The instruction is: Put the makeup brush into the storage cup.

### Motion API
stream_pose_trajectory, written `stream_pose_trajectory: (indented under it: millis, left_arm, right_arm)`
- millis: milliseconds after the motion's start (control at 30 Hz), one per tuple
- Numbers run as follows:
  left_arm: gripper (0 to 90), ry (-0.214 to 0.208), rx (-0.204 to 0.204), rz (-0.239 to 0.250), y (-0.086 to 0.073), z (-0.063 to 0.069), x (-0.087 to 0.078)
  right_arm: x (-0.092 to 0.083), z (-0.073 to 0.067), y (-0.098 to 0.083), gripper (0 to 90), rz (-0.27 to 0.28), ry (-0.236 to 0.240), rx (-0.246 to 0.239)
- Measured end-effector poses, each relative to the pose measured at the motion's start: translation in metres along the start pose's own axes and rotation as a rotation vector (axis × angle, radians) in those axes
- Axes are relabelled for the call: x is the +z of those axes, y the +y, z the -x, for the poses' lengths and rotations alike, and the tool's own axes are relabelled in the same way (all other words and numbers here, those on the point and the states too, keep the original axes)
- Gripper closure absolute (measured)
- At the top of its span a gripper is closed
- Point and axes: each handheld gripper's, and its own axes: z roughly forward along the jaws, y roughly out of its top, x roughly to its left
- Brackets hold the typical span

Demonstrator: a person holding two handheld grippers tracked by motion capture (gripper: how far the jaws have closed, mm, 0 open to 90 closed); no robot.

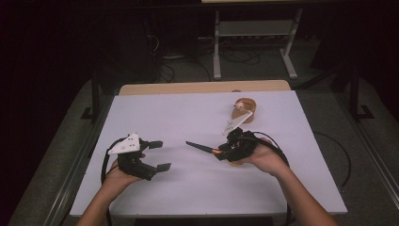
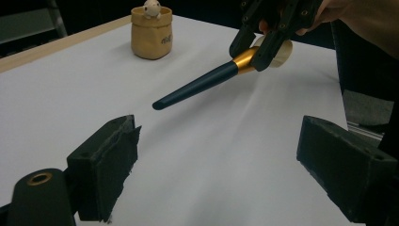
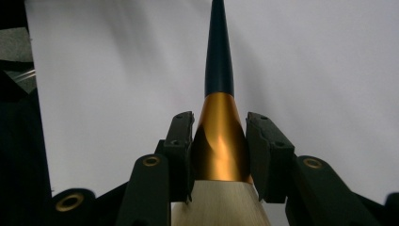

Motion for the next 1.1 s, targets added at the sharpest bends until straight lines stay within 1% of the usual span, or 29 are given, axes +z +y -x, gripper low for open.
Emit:
stream_pose_trajectory:
  millis: [33,67,100,133,167,300,333,367,400,467,500,533,567,600,700,833,900,1000,1100]
  left_arm:
    - [12.6,-0.007,0.000,-0.005,0.001,-0.001,0.001]
    - [12.6,-0.010,0.004,-0.009,0.003,-0.002,0.003]
    - [12.6,-0.013,0.003,-0.009,0.004,-0.003,0.004]
    - [12.6,-0.019,0.015,-0.014,0.005,-0.004,0.005]
    - [12.6,-0.023,0.015,-0.015,0.006,-0.004,0.007]
    - [12.6,-0.046,0.034,-0.029,0.012,-0.005,0.011]
    - [12.6,-0.051,0.040,-0.034,0.013,-0.005,0.012]
    - [12.7,-0.056,0.046,-0.038,0.014,-0.005,0.013]
    - [12.6,-0.058,0.053,-0.040,0.016,-0.005,0.014]
    - [12.6,-0.059,0.056,-0.043,0.017,-0.005,0.014]
    - [12.6,-0.066,0.065,-0.039,0.019,-0.006,0.016]
    - [12.6,-0.066,0.065,-0.039,0.019,-0.006,0.016]
    - [12.6,-0.078,0.065,-0.047,0.021,-0.007,0.018]
    - [12.6,-0.082,0.069,-0.056,0.021,-0.007,0.019]
    - [12.5,-0.085,0.089,-0.081,0.022,-0.007,0.023]
    - [12.6,-0.113,0.103,-0.099,0.024,-0.008,0.028]
    - [12.6,-0.124,0.111,-0.109,0.025,-0.008,0.031]
    - [12.8,-0.149,0.126,-0.128,0.027,-0.006,0.037]
    - [12.9,-0.177,0.156,-0.167,0.028,-0.003,0.043]
  right_arm:
    - [0.000,0.000,0.000,62.3,0.003,0.006,0.003]
    - [-0.001,0.000,0.000,62.3,0.002,0.008,-0.007]
    - [-0.001,-0.002,0.001,62.3,0.002,0.014,0.006]
    - [-0.001,-0.003,0.001,62.3,0.005,0.020,0.006]
    - [-0.002,-0.003,0.001,62.3,0.003,0.016,-0.010]
    - [-0.001,-0.005,0.002,62.4,0.004,0.028,-0.025]
    - [0.000,-0.005,0.002,62.4,0.005,0.027,-0.038]
    - [0.000,-0.006,0.002,62.4,0.004,0.034,-0.025]
    - [0.001,-0.006,0.003,62.4,0.009,0.037,-0.040]
    - [0.001,-0.008,0.003,62.4,0.008,0.048,-0.049]
    - [0.001,-0.009,0.003,62.4,0.008,0.050,-0.063]
    - [0.001,-0.009,0.003,62.4,0.008,0.050,-0.063]
    - [0.001,-0.010,0.003,62.4,0.007,0.057,-0.063]
    - [0.001,-0.011,0.004,62.4,0.012,0.066,-0.077]
    - [0.001,-0.012,0.004,62.4,0.011,0.082,-0.092]
    - [0.001,-0.013,0.006,62.3,0.017,0.112,-0.128]
    - [0.001,-0.015,0.006,62.4,0.029,0.128,-0.147]
    - [0.001,-0.019,0.007,62.4,0.032,0.157,-0.188]
    - [0.004,-0.020,0.008,62.4,0.035,0.176,-0.205]
